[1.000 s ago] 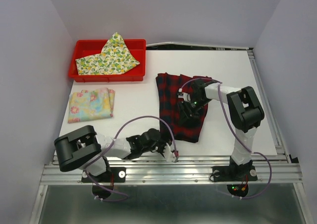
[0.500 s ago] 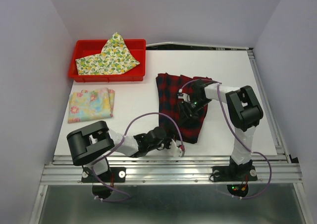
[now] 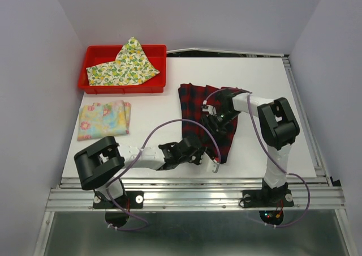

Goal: Fold and stack the skirts
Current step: Fold the skirt

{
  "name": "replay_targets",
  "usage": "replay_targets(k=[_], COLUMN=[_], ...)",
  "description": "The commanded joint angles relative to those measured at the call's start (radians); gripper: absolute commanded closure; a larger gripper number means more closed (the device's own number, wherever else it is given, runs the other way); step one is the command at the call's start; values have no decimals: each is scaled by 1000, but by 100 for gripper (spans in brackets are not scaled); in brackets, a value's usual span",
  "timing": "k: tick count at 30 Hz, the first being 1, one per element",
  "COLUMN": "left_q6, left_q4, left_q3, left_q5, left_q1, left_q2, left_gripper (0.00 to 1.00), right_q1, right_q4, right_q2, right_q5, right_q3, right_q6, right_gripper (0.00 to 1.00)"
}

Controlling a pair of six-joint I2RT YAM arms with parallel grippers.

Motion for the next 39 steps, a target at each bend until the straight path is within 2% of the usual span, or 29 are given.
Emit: replay_targets(k=[1, 2, 3, 7, 11, 15, 19, 22, 26, 27, 33, 39], left_q6=[-68, -78, -85, -134, -184, -235, -295, -333, -332, -335, -333, -298], left_q4=[-234, -268, -329, -439, -519, -643, -734, -794, -864, -884, -924, -911], left_q3=[76, 81, 85, 104, 142, 206, 300, 363, 441, 458, 599, 708], left_q5=[140, 164, 178, 221, 262, 324, 388, 414, 410, 397, 391, 388], left_q1=[-19, -23, -31, -50, -56, -56, -56, -56, -54, -44, 38, 139], left_q2=[-101, -114, -139, -190, -216, -228, -239, -233, -227, -216, -156, -35], left_gripper=[100, 100, 100, 100, 100, 100, 100, 100, 100, 100, 100, 100], right_q1=[-47, -89, -104, -135, -135, -135, -135, -123, -83, -74, -23, 6], right_q4=[57, 47, 28, -15, -46, -49, 4, 27, 66, 76, 93, 92], right_q2=[-29, -40, -43, 12, 117, 216, 256, 249, 189, 160, 86, 54], right_q5=[245, 237, 238, 277, 298, 306, 262, 216, 162, 138, 73, 35], right_q3=[134, 176, 222, 487, 653, 711, 619, 512, 351, 323, 169, 126], right_q6=[-73, -78, -81, -122, -138, -193, -213, -230, -250, -260, -277, -286], right_gripper=[17, 12, 11, 11, 11, 13, 20, 30, 51, 53, 58, 58])
